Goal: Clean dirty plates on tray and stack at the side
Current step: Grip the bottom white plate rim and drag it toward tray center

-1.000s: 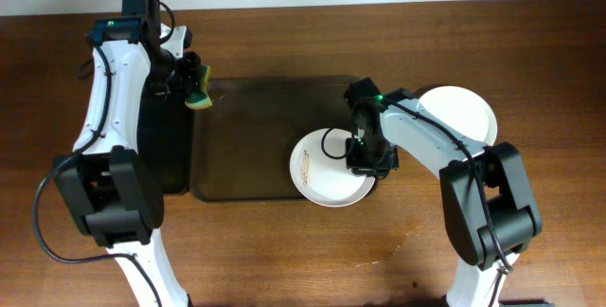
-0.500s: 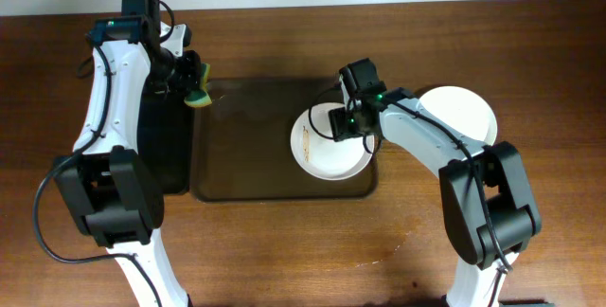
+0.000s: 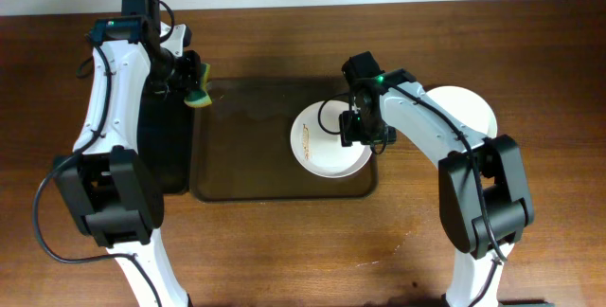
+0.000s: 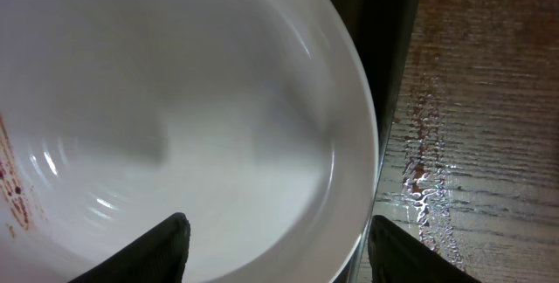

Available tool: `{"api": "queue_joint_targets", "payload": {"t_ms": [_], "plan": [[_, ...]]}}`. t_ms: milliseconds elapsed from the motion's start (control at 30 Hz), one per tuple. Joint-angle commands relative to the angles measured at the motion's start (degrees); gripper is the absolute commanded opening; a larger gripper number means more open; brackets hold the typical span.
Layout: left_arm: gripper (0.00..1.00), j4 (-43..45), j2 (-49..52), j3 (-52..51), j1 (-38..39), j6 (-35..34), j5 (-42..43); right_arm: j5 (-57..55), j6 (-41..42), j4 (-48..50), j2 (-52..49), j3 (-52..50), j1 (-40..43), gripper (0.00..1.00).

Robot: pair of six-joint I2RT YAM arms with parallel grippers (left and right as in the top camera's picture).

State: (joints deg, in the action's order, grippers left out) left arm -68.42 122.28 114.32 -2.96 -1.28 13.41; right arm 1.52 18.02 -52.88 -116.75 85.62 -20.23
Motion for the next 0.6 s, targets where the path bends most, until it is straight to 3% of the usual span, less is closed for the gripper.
{"api": "queue_joint_targets", "payload": {"t_ms": [0, 133, 333, 567], "plan": [[0.0, -0.17, -0.22, 0.02, -0.2, 0.7, 0.04, 0.15, 1.18, 0.11, -1.95, -0.24, 0.0, 0.66], [0.0, -0.11, -0.22, 0.02, -0.17, 0.7, 0.04, 0.46, 0.74, 0.37, -1.95, -0.24, -0.04, 0.66], [0.0, -0.13, -0.13, 0.02, -0.17, 0.7, 0.04, 6.88, -7.76, 1.18, -1.95, -0.22, -0.07, 0.62], [0.0, 0.26, -0.13, 0.02, -0.17, 0.68, 0.07, 7.87, 1.4, -3.96, -6.64, 8.26, 0.0, 0.59]]}}
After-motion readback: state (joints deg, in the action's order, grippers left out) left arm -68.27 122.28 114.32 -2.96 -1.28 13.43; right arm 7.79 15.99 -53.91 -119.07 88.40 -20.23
